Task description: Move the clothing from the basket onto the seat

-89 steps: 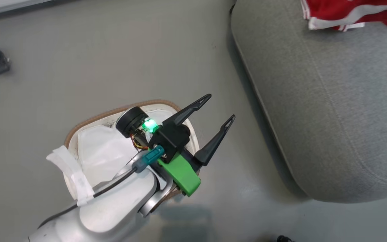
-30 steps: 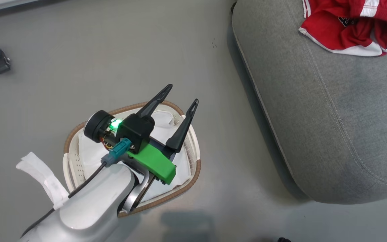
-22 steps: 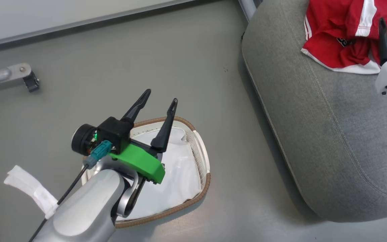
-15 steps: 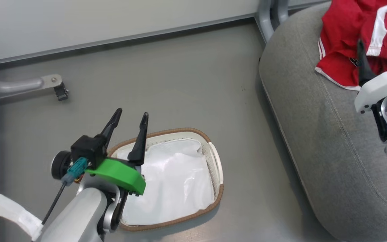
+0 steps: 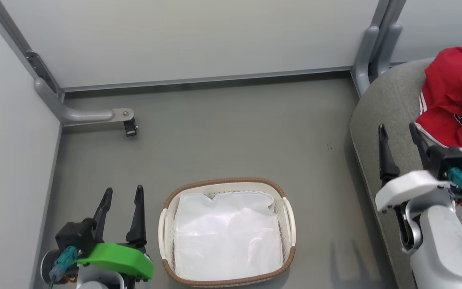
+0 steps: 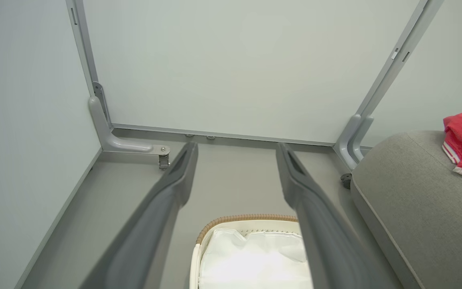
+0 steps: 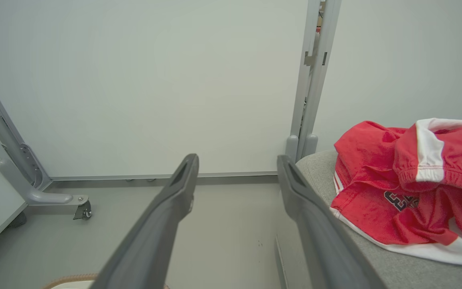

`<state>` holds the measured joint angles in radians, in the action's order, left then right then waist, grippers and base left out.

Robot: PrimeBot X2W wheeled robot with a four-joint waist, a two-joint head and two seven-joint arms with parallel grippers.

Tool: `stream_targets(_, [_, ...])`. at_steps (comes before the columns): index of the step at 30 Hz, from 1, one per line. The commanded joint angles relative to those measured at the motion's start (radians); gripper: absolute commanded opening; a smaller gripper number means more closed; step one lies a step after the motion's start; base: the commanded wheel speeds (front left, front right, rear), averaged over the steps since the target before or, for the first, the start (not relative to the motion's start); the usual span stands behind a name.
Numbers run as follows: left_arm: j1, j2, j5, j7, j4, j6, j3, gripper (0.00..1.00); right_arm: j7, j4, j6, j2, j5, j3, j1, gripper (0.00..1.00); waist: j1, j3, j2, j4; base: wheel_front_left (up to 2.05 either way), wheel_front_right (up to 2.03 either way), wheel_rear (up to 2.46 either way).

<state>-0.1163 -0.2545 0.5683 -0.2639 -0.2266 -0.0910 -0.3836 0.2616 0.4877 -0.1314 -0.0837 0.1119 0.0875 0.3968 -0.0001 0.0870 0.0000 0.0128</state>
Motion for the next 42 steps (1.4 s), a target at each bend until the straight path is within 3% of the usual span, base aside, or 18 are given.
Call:
stream_targets(1, [0.032,0.008,-0.008,-0.001,0.008,0.005,0.019,1.00,0.005,-0.024,0.001,0.010,-0.011,0.006,-0.049,1.00,0.0001,-0.040,0.0000,0.038,0.00,0.00,0.00])
stream_targets(8, [0.125,0.045,-0.054,-0.001,0.041,0.017,0.102,1.00,0.005,-0.126,0.001,0.031,0.045,-0.053,-0.236,1.00,0.0001,-0.067,0.0000,0.056,0.00,0.00,0.00])
stream_targets(17, [0.203,0.086,-0.073,-0.001,0.055,0.047,0.177,1.00,0.005,-0.209,0.001,0.031,0.089,-0.101,-0.343,1.00,0.0001,-0.087,0.0000,0.049,0.00,0.00,0.00])
stream_targets(42, [0.217,0.112,-0.134,-0.001,0.016,0.093,0.200,1.00,0.005,-0.212,0.001,0.031,0.119,-0.105,-0.383,1.00,0.0001,-0.107,0.0000,0.047,0.00,0.00,0.00])
